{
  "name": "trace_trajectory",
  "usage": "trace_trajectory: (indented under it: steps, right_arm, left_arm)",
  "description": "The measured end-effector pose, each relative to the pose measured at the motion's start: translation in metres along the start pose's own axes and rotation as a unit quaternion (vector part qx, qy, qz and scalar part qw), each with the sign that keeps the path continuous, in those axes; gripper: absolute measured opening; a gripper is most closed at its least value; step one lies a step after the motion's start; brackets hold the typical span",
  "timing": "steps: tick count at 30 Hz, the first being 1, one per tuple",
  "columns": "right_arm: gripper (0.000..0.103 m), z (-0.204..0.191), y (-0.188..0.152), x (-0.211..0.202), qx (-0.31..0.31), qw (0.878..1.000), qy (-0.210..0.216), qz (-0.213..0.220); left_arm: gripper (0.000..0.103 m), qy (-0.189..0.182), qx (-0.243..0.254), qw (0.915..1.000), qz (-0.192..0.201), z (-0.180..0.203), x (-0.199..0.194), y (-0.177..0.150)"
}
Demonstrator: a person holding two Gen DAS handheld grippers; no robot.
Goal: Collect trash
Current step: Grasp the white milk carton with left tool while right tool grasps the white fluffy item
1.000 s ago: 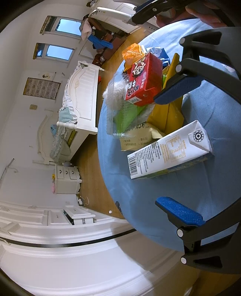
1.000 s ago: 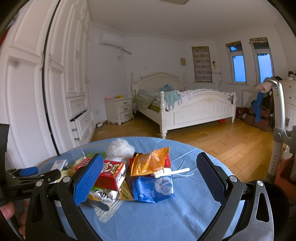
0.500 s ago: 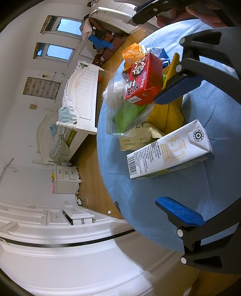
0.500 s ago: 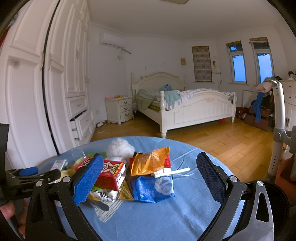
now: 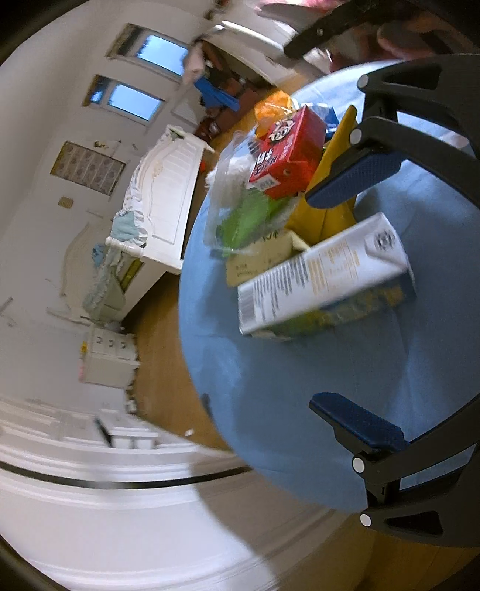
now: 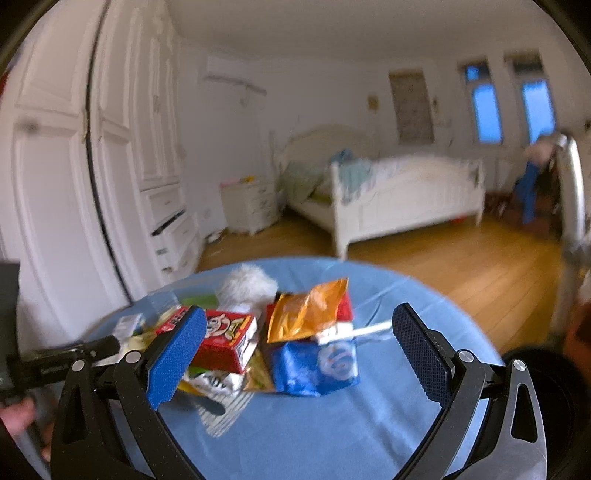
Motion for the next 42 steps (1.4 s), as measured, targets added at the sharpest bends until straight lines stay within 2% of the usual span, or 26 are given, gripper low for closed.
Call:
trace_trajectory:
  steps: [3, 5, 10, 14, 17, 19, 20, 21, 23, 24, 26, 29, 31, 34, 36, 40, 42]
  right_arm:
    - [0.097, -0.004, 0.015, 0.022, 0.020, 0.998, 0.036, -0.044]
    - [0.095, -0.015, 0.023, 0.038, 0.011, 0.996, 0.059, -0.071]
    - [0.085, -0.044, 0.029, 0.090, 0.011, 0.983, 0.085, -0.162]
    - [0.083, -0.059, 0.026, 0.129, 0.006, 0.972, 0.093, -0.214]
    - [0.083, -0.064, 0.013, 0.157, -0.004, 0.963, 0.077, -0.258]
    - [0.083, -0.065, -0.002, 0.176, -0.009, 0.952, 0.068, -0.300]
    - [0.079, -0.066, -0.008, 0.181, -0.008, 0.947, 0.069, -0.314]
    - [0.069, -0.067, -0.018, 0.185, -0.004, 0.940, 0.072, -0.333]
    - [0.056, -0.067, -0.036, 0.188, 0.010, 0.924, 0.083, -0.373]
    - [0.050, -0.069, -0.042, 0.187, 0.006, 0.921, 0.086, -0.381]
    - [0.046, -0.068, -0.042, 0.183, 0.000, 0.924, 0.091, -0.372]
    - [0.043, -0.068, -0.030, 0.171, 0.019, 0.936, 0.103, -0.336]
    - [0.043, -0.063, -0.011, 0.158, 0.049, 0.946, 0.110, -0.301]
    - [0.043, -0.057, 0.033, 0.128, 0.086, 0.964, 0.124, -0.219]
    - [0.043, -0.052, 0.063, 0.101, 0.100, 0.972, 0.129, -0.167]
    - [0.043, -0.042, 0.102, 0.045, 0.104, 0.981, 0.136, -0.092]
    - [0.043, -0.035, 0.105, 0.026, 0.101, 0.983, 0.134, -0.071]
  left_arm:
    - [0.095, -0.009, 0.002, 0.9998, -0.019, -0.002, 0.005, -0.005]
    - [0.089, -0.027, 0.004, 0.9990, -0.036, 0.006, 0.012, -0.008]
    - [0.076, -0.046, 0.020, 0.9968, -0.063, 0.022, 0.025, -0.006]
    - [0.073, -0.051, 0.020, 0.9947, -0.087, 0.024, 0.029, -0.013]
    - [0.068, -0.053, 0.018, 0.9928, -0.106, 0.017, 0.032, -0.018]
    - [0.068, -0.067, 0.008, 0.9918, -0.108, 0.015, 0.030, -0.018]
    - [0.067, -0.070, 0.010, 0.9918, -0.107, 0.014, 0.027, -0.018]
    - [0.065, -0.074, 0.014, 0.9915, -0.106, 0.012, 0.026, -0.016]
    - [0.063, -0.081, 0.019, 0.9908, -0.107, 0.010, 0.022, -0.015]
    - [0.063, -0.085, 0.020, 0.9904, -0.107, 0.009, 0.019, -0.016]
    - [0.060, -0.094, 0.017, 0.9897, -0.107, 0.007, 0.015, -0.015]
    - [0.057, -0.109, 0.002, 0.9885, -0.105, 0.003, 0.010, -0.013]
    - [0.054, -0.116, -0.005, 0.9880, -0.102, 0.000, 0.007, -0.009]
    - [0.044, -0.122, -0.010, 0.9885, -0.089, -0.002, -0.002, -0.004]
    - [0.043, -0.123, -0.011, 0.9894, -0.077, -0.003, -0.009, 0.002]
    - [0.041, -0.119, -0.009, 0.9912, -0.057, -0.002, -0.022, 0.016]
    - [0.041, -0.121, -0.010, 0.9917, -0.042, 0.000, -0.030, 0.026]
Point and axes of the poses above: each gripper's, at about its wrist camera, not at the fingertips, and x roughly the way its jaws point, z to its right, y to its top, the point moved 10 cm from there along x, roughly the way its jaws point, and after that the axes turned 12 degrees about z, right-handed, at the moved point
